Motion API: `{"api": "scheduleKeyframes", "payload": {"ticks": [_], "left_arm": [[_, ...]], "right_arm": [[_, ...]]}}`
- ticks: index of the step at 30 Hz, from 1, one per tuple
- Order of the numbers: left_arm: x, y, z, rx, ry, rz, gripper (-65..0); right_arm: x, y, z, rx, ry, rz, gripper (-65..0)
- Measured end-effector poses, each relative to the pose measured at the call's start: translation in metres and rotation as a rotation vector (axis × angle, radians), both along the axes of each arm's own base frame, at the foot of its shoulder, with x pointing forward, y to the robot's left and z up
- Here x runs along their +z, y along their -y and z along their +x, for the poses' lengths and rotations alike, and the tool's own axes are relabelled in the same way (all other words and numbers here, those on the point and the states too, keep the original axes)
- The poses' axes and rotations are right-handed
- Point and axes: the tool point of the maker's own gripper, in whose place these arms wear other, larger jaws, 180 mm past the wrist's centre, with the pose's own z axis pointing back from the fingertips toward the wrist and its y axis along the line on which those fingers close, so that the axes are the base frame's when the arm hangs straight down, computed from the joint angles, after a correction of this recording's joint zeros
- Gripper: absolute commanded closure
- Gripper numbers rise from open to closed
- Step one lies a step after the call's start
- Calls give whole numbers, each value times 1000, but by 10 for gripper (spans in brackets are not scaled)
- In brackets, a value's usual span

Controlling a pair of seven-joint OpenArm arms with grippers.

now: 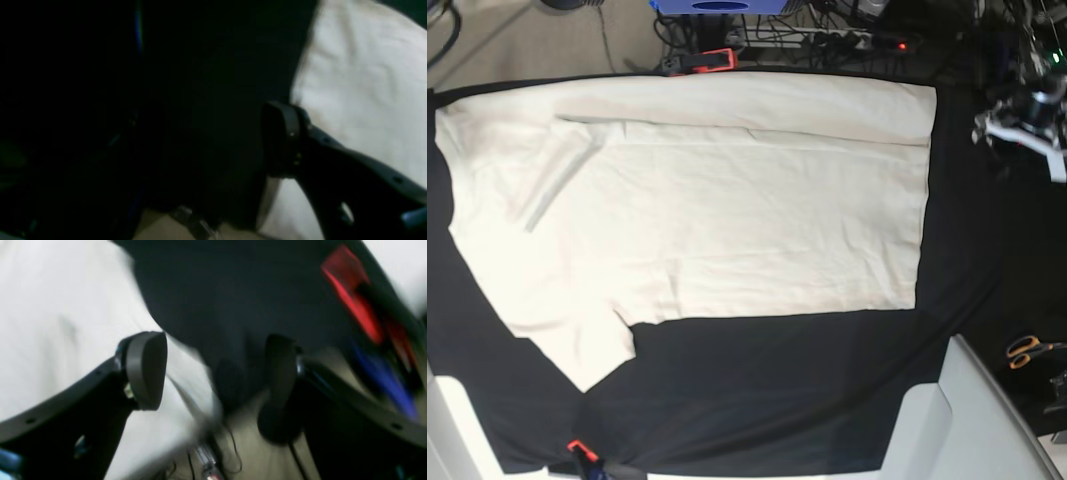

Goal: Fold the T-shirt properly
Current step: 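Release the fabric and move both grippers to the shirt's side edges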

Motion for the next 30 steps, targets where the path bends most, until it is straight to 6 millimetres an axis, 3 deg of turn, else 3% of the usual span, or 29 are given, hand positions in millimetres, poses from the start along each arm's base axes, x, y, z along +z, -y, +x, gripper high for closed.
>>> {"api": "scheduleKeyframes", "payload": {"ticks": [4,11,14,19,22,30], "left_arm": [[4,15,39,-60,-1,-24,-441],[-13,53,77,-257,-78,-20,-441],[-12,58,87,-285,-70,-17,-441],[-19,57,82,-278,-96,-22,-441],[-19,57,82,-278,-93,-21,-441],[-23,45,77,-290,-142,92,-441]], "right_arm": [[0,-6,77,106,128,2,-438],[-42,-23,139,191,144,29,-440],[-42,-28,162,216,187,0,-440],[-49,-43,178,298,129,-27,-443],[-53,-42,183,289,90,-75,-446],[-80,-75,175,396,-6,-101,-441]]}}
